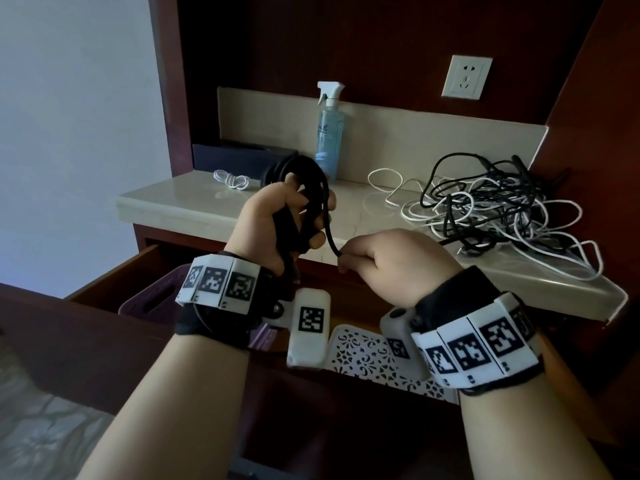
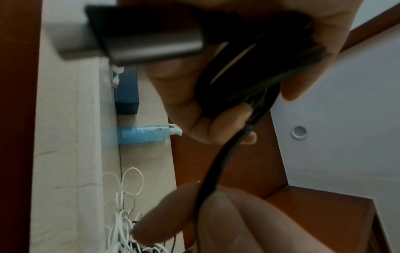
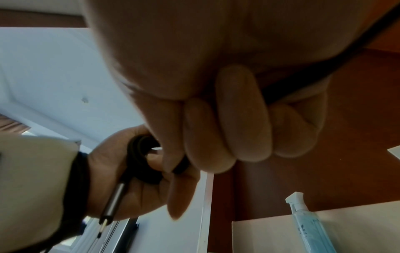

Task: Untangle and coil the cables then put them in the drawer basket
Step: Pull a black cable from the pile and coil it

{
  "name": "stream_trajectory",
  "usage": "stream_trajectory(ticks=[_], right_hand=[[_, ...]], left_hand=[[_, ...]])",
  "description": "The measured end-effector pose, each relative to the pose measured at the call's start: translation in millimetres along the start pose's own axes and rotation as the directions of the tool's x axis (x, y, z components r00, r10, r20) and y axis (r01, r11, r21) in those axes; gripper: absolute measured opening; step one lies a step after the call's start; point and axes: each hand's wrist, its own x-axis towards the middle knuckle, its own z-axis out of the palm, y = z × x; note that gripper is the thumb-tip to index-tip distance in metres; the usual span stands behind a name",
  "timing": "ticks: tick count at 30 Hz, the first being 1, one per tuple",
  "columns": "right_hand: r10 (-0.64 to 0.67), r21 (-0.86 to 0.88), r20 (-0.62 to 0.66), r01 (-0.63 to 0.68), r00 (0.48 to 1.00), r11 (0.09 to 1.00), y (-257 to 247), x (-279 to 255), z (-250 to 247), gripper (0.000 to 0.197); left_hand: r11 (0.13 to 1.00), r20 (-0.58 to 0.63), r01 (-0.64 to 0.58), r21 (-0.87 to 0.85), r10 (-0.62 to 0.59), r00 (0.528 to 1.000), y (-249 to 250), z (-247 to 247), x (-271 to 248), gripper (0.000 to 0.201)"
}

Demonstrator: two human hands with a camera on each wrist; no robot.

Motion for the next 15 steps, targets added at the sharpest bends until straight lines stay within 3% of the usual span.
stream_trajectory(ticks=[6, 10, 15], right_hand=[[0.015, -0.116, -0.015, -0.016, 1.0, 0.993, 6, 9, 2, 0.033], [0.01, -0.183, -0.041, -0.017, 0.999, 0.983, 22, 12, -5, 0.031], [0.115, -0.025, -0.102, -0.118, 0.988, 0.993, 36, 25, -10, 0.024]], left_hand=[[0.995, 0.01, 0.027, -0.097, -0.026, 1.0, 2, -15, 15, 0.032], [0.976, -0.076, -0.003, -0.216, -0.014, 0.997, 17, -36, 24, 0.025], [0.926, -0.093, -0.033, -0.377, -0.002, 0.996, 27, -55, 38, 0.02]])
